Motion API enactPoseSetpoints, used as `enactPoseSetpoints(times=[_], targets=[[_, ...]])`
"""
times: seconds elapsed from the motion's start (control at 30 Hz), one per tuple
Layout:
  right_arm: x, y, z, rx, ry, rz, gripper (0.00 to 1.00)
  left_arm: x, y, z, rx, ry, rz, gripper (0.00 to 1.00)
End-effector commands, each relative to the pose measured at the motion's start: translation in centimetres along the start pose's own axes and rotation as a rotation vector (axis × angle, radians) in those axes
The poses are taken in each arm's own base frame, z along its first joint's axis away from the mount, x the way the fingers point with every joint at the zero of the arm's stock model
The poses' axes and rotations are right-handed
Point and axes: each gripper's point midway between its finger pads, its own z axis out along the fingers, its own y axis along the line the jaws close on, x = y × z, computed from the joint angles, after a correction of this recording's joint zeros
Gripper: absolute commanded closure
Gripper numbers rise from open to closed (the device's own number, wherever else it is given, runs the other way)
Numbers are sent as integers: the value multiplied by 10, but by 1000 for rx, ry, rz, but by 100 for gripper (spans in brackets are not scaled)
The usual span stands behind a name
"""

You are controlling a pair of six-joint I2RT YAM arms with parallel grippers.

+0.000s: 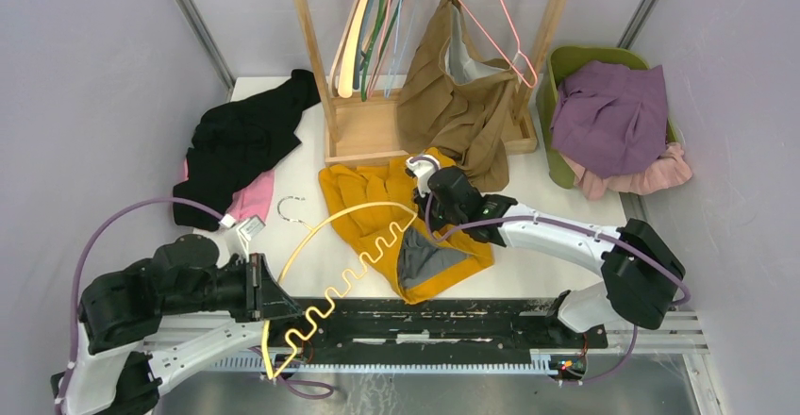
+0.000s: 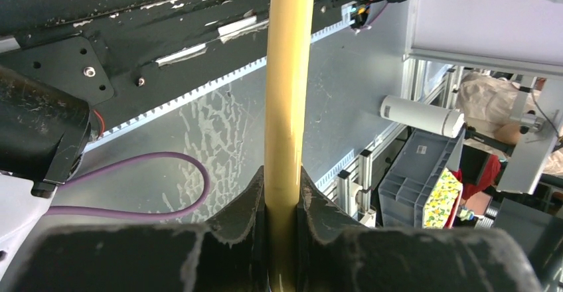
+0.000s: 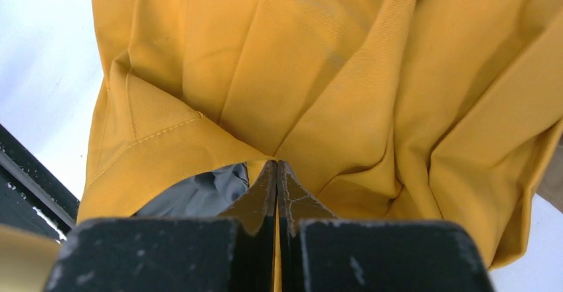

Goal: Place the skirt on the hanger
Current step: Hang the skirt on the hanger.

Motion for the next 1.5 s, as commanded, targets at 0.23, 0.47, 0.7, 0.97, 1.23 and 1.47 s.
enactPoseSetpoints(times=[0.23,0.47,0.7,0.97,1.23,1.47], targets=[[-62,-15,-10,27,-142,45,99,18,3,21,23,117,-15,97],[-101,4,-10,-53,-179,45,99,13,5,35,2,115,-4,97],[-126,26,-13,-74,-213,43,99,5,-1,59,48,91,-27,97],[-124,48,-24,16,-227,40,99,-28,-6,87,131,-103,-130,97],[-113,47,-45,161,-255,83,99,-46,11,111,163,-232,-253,97],[-132,34,-62,246,-354,153,99,-50,17,134,201,-250,-313,97]])
